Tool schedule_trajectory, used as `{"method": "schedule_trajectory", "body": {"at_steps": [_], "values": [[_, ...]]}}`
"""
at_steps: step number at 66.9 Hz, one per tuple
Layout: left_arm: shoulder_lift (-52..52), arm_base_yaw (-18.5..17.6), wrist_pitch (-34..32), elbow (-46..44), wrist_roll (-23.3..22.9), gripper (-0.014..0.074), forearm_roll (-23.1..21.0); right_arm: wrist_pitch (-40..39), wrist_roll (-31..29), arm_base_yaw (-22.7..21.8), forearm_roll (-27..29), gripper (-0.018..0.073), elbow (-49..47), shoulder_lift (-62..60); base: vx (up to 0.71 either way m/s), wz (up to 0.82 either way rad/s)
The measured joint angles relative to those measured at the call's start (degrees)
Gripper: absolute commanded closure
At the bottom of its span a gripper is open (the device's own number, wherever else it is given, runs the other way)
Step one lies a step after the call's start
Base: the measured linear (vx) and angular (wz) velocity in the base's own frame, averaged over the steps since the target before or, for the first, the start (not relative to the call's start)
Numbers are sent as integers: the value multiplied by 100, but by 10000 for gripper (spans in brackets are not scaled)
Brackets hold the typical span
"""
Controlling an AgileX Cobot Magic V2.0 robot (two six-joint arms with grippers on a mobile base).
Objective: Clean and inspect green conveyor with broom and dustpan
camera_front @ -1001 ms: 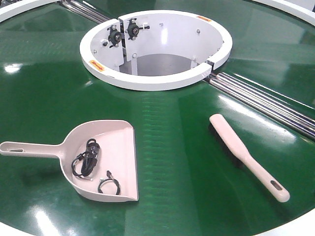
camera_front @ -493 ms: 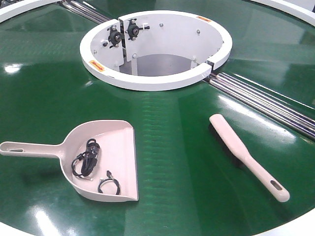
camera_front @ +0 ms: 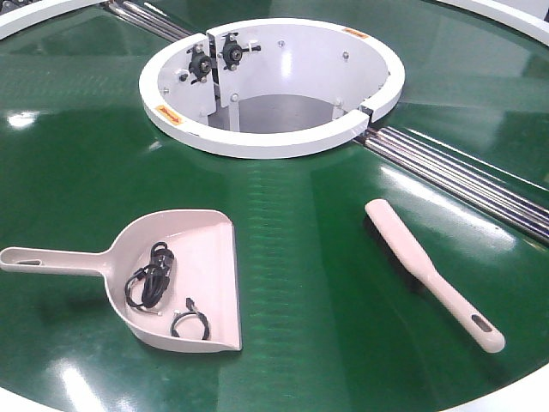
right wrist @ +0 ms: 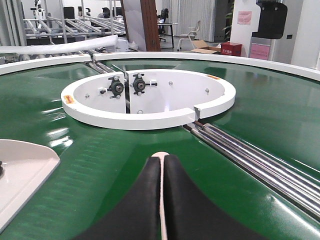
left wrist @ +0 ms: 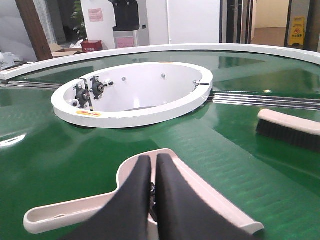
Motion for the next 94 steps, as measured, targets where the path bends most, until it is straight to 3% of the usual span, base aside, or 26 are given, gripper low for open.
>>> {"method": "schedule_trajectory", "body": {"at_steps": [7, 22, 34, 45, 53, 64, 94], "values": [[-19, 97, -164, 241, -132, 603, 309, 0, 0, 0, 5, 568, 0, 0, 0, 0], [-76, 892, -1740, 1415, -1532, 603, 1475, 0, 0, 0, 7, 568, 0, 0, 0, 0], [-620, 1300, -1414, 1610, -1918, 603, 1734, 0, 0, 0, 7, 568, 0, 0, 0, 0], [-654, 1293, -1148, 1622, -2409, 603, 2015, 5, 0, 0, 8, 568, 7, 0, 0, 0], [-654, 1087, -1143, 1622, -2732, 603, 2231, 5, 0, 0, 8, 568, 7, 0, 0, 0], [-654, 904, -1143, 1622, -2788, 603, 2239, 5, 0, 0, 8, 568, 7, 0, 0, 0], [-654, 905, -1126, 1622, -2802, 603, 2228, 5, 0, 0, 8, 568, 7, 0, 0, 0]]}}
